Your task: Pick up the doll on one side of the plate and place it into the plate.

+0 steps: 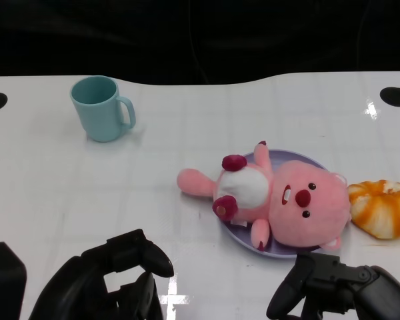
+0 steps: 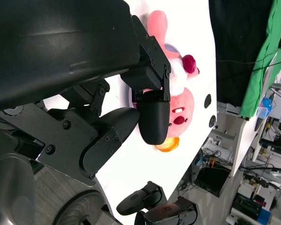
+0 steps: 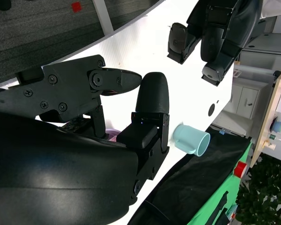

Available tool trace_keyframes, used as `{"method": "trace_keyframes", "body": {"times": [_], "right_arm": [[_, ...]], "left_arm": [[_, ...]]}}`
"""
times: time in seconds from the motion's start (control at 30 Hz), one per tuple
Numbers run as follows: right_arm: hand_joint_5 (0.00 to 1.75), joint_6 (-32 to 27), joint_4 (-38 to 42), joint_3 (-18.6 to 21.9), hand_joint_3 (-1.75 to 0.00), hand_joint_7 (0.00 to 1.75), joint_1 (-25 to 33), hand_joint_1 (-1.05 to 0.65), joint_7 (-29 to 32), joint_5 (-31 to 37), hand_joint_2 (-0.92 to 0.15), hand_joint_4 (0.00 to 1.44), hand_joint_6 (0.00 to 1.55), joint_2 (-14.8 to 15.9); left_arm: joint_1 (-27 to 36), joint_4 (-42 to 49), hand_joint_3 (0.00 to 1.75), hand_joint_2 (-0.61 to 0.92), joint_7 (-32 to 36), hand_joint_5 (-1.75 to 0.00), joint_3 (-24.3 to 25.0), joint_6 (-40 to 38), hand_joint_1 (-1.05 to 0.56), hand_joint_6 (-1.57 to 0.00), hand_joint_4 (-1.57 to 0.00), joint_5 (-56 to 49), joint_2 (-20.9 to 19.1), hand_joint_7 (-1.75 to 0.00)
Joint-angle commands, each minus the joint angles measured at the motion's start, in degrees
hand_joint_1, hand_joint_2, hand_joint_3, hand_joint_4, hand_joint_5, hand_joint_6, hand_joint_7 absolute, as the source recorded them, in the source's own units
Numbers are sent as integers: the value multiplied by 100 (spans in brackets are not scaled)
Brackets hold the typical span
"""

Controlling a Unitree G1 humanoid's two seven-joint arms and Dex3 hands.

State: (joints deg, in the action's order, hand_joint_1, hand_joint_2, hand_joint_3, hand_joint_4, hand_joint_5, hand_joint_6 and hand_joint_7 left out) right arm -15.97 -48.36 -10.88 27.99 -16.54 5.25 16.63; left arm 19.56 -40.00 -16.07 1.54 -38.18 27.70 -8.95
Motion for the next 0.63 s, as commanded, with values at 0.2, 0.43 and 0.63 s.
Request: {"method": "trace_keyframes", "body": {"times": [0.2, 0.43, 0.63], "right_arm": [[155, 145, 70, 89, -32, 127, 37, -25, -18, -54, -92, 70, 61, 64], [155, 198, 125, 121, -33, 127, 20, -24, -27, -82, -92, 68, 61, 72], [155, 273, 231, 157, -33, 127, -35, -24, -54, -109, -92, 68, 61, 80]], "left_arm": [[-63, 245, 133, 38, -105, -175, -134, 295, -23, -70, -87, -66, -208, -167], [-113, 285, 133, 39, -91, -175, -168, 402, -25, -70, -86, -110, -308, -167], [-172, 375, 134, 41, -97, -175, -219, 535, -24, -70, -87, -185, -363, -167]]}}
